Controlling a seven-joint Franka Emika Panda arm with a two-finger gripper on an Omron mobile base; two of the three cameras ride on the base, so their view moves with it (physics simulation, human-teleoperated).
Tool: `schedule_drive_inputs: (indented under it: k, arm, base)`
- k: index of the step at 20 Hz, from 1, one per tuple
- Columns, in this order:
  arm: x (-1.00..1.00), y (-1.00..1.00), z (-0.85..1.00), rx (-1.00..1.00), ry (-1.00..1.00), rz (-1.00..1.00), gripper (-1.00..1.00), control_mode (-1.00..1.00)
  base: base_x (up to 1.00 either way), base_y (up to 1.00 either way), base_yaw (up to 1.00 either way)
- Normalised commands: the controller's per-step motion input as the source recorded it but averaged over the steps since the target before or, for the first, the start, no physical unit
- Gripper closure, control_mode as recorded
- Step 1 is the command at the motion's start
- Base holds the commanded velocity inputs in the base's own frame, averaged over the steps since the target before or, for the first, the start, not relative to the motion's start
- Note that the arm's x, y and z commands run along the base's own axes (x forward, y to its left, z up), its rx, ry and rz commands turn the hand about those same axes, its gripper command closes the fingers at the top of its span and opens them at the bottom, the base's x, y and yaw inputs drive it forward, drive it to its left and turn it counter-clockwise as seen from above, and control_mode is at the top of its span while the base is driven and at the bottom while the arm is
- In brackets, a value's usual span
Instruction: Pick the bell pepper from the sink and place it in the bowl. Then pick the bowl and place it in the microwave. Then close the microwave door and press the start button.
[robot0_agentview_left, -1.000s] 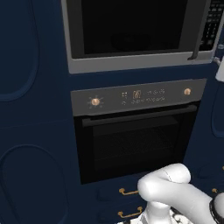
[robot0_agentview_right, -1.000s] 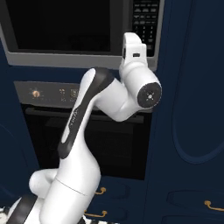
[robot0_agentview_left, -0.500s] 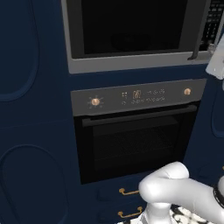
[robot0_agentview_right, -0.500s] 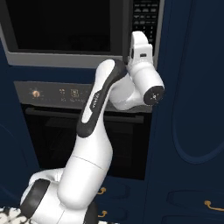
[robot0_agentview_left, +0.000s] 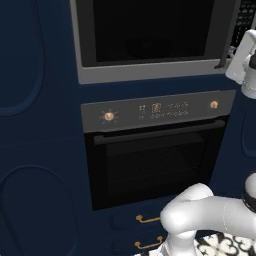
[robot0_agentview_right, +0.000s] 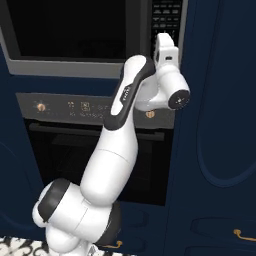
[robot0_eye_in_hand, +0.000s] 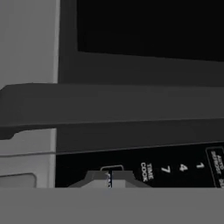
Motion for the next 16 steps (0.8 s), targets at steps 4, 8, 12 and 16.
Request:
schedule_drive_inputs:
  k: [4,8,12,16]
  arm:
    - [0.5,-0.16,0.0,0.03,0.0,0.0,1.0,-1.0]
    - [0.2,-0.09,-0.05,0.03,0.0,0.0,1.0,-1.0]
    - [-0.53,0.0,-0.09,0.06,0.0,0.04,1.0,-1.0]
    - [-1.0,0.0,-0.09,0.04,0.0,0.05,1.0,-1.0]
  base:
    - [0.0,0.0,0.0]
    - [0.0,0.0,0.0]
    - [0.0,0.0,0.0]
    - [0.0,0.0,0.0]
